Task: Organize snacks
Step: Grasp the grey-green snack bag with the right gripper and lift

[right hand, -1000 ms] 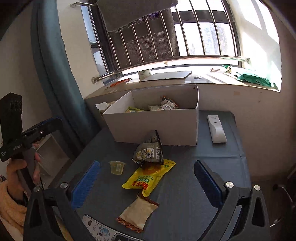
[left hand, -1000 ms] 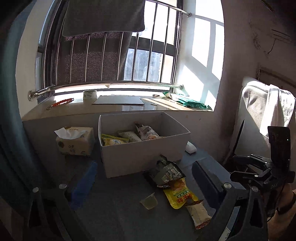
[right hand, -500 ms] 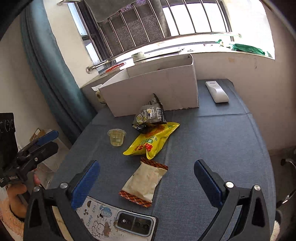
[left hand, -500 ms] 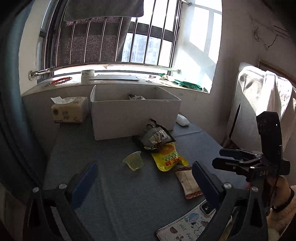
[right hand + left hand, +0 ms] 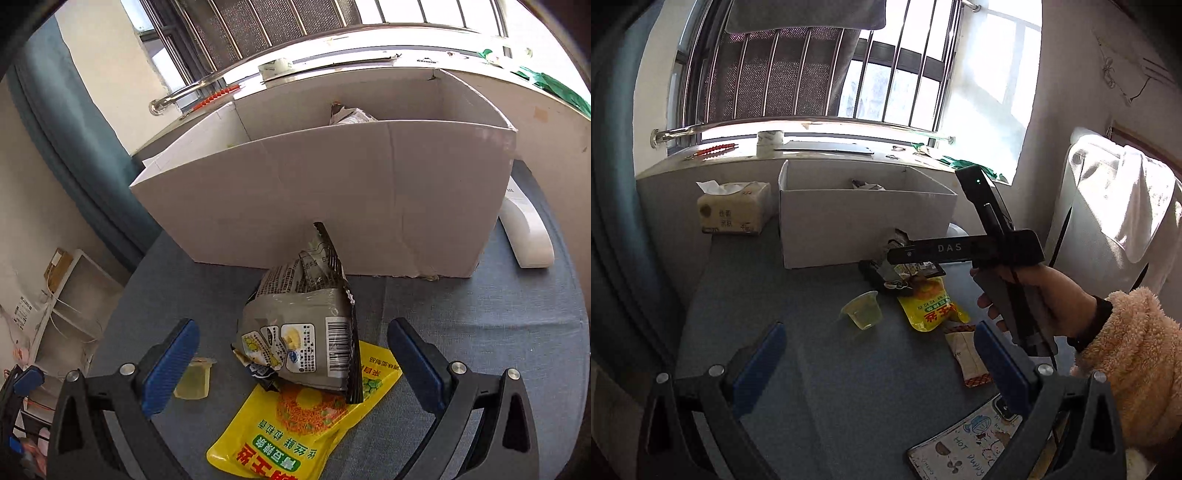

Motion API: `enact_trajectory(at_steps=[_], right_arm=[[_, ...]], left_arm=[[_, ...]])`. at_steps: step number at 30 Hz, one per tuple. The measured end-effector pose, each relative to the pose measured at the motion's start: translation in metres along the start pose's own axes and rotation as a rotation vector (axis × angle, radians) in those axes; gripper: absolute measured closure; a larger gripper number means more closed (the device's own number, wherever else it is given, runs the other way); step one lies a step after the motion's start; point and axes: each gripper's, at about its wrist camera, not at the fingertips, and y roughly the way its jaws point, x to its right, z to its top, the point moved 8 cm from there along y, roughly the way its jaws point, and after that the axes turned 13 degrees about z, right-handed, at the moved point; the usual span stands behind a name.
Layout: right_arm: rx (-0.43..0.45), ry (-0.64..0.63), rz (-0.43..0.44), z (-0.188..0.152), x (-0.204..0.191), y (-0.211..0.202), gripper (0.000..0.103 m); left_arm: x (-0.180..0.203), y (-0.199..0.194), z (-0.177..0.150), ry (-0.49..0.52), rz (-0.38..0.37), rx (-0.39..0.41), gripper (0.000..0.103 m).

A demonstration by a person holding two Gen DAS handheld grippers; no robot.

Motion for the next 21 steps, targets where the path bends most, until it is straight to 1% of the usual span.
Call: enact_trajectory(at_steps=[3,4,5,6,7,11,14,16,17,19,21], right_arm=[[-0.03,0.006,0.019,0.002,0.006,0.017,0.001],[-0.044,-0.001,0.021,0.002,0.006,0.021,0.019],[-0.062,-0.006,0.015,0.0,0.008,0.025,0.048],[-0.045,-0.006,0.016,0.0,0.007,0.023,0.049],[-0.031,-0.014,0.004,0.0,0.007,0.02,0.054],[0.048,-0.026,0.021,0.002,-0.005,-0.007,0.056],[0.095,-0.063,0.014,-0.001,-0.018,-0.035,0.056],[0.134,-0.063,0.047,-0.007,-0.028,-0.057,0.056],[0.153,-0.059,0.063,-0.011,-0.032,-0.068,0.056],[0.194,-0.047,0.073,-0.021,-0.037,-0.092,0.056],[0.224,-0.035,0.075,-0.031,-0.039,-0.112,0.056]], left_arm=[[-0.005,0.002,-0.002,-0.008,0.001,-0.012,0.0],[-0.006,0.004,-0.003,-0.013,0.004,-0.017,0.0],[-0.008,0.006,-0.004,-0.017,0.004,-0.023,0.0],[-0.009,0.008,-0.006,-0.02,0.002,-0.031,0.0],[-0.01,0.01,-0.007,-0.026,0.003,-0.036,0.0],[-0.011,0.022,-0.009,-0.041,-0.019,-0.063,0.0],[-0.009,0.042,-0.008,-0.019,-0.011,-0.105,0.0],[-0.006,0.06,-0.008,0.006,0.002,-0.15,0.0],[-0.004,0.069,-0.007,0.016,0.001,-0.161,0.0],[0.001,0.089,-0.007,0.055,0.004,-0.196,0.0],[0.003,0.11,-0.007,0.098,0.041,-0.226,0.001]])
